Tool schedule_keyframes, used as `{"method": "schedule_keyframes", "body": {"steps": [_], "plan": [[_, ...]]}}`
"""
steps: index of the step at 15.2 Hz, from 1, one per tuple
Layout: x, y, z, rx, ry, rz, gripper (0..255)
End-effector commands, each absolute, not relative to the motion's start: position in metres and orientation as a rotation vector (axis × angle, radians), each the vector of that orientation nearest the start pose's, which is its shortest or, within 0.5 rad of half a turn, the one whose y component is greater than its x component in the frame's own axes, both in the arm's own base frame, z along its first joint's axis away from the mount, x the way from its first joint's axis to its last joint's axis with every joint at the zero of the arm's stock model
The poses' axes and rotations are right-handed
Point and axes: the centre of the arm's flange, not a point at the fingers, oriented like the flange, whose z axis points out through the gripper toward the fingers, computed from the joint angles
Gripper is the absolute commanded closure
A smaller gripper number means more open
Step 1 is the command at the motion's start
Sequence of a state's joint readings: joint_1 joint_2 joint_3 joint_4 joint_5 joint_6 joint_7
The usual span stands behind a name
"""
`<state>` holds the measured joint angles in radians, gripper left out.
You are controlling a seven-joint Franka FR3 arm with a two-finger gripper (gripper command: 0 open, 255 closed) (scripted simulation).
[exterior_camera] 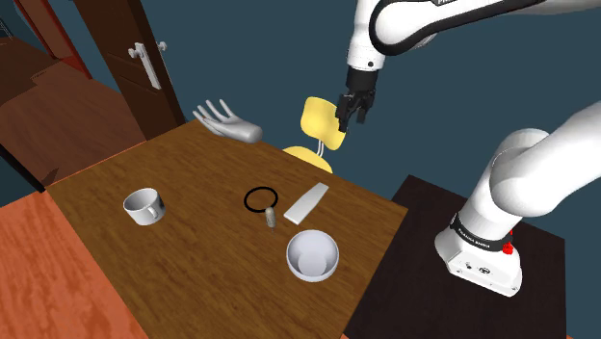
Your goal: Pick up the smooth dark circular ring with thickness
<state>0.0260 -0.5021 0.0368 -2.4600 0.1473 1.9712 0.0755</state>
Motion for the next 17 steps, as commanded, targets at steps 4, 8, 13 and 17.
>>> {"method": "schedule_keyframes", "body": {"steps": [4,8,13,17], "plan": [[0.437,0.064,0.431,-3.047,0.089,-0.009,0],[0.471,0.088,0.395,-3.069,0.072,-0.008,0],[0.512,0.117,0.350,-3.096,0.049,-0.007,0],[0.545,0.139,0.313,-3.118,0.031,-0.006,0]]}}
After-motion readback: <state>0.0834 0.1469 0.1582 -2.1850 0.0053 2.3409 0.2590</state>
